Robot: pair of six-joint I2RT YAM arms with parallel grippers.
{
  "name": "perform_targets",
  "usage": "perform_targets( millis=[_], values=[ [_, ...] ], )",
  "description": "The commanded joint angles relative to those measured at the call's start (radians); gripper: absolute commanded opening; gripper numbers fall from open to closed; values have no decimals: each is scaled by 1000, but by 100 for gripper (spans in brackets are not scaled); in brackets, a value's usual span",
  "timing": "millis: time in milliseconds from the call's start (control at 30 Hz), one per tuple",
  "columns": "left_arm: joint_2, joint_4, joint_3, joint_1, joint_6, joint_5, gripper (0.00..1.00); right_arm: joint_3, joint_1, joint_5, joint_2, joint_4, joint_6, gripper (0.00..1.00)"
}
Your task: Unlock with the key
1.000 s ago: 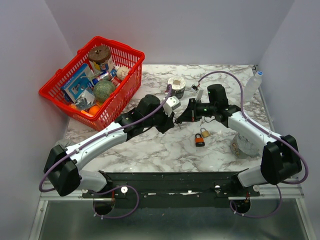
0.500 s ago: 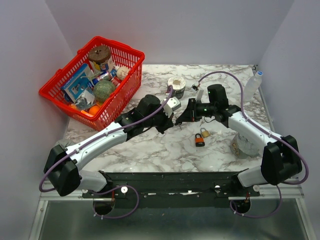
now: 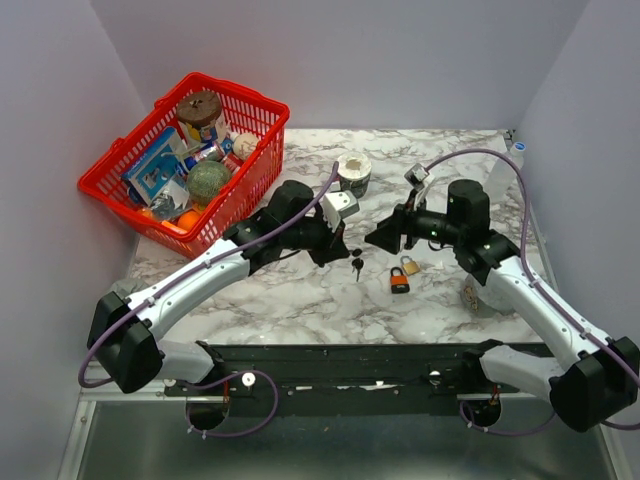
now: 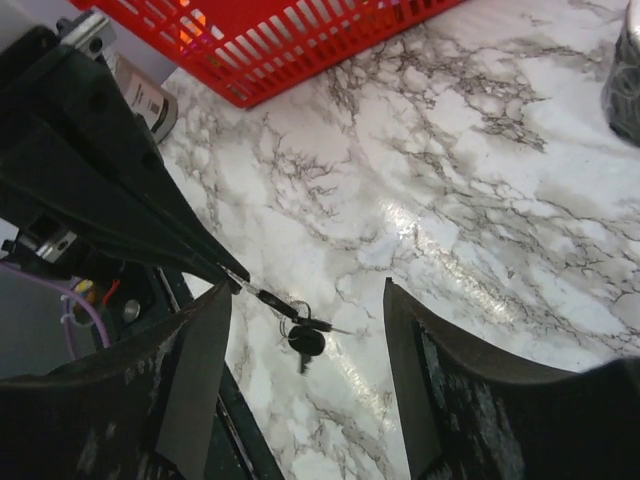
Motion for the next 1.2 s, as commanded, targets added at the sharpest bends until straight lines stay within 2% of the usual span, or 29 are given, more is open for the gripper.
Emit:
perform_targets(
  millis=[0,167,400,533,767,967,1167],
  values=[
    [-9,-40,43,20,19,195,0,-48,39,-151,-17,12,-105,65],
    [-17,-45,49,28,22,261,0,-25,77,-158,-15,-39,-150,60],
    [-18,-37,44,31,10,243,0,-2,94,-179,-1,-108,-179,50],
    [-23,-25,37,32,3,211,0,-6,96,-181,-4,-111,-176,50],
    [-21,-8,31,32,-10,206,0,-1,96,-208,12,-111,-179,43],
    [-23,1,26,32,-15,206,0,2,97,-224,20,-106,-176,34],
    [-26,15,20,32,-21,201,0,2,105,-245,43,-89,-170,18]
  ],
)
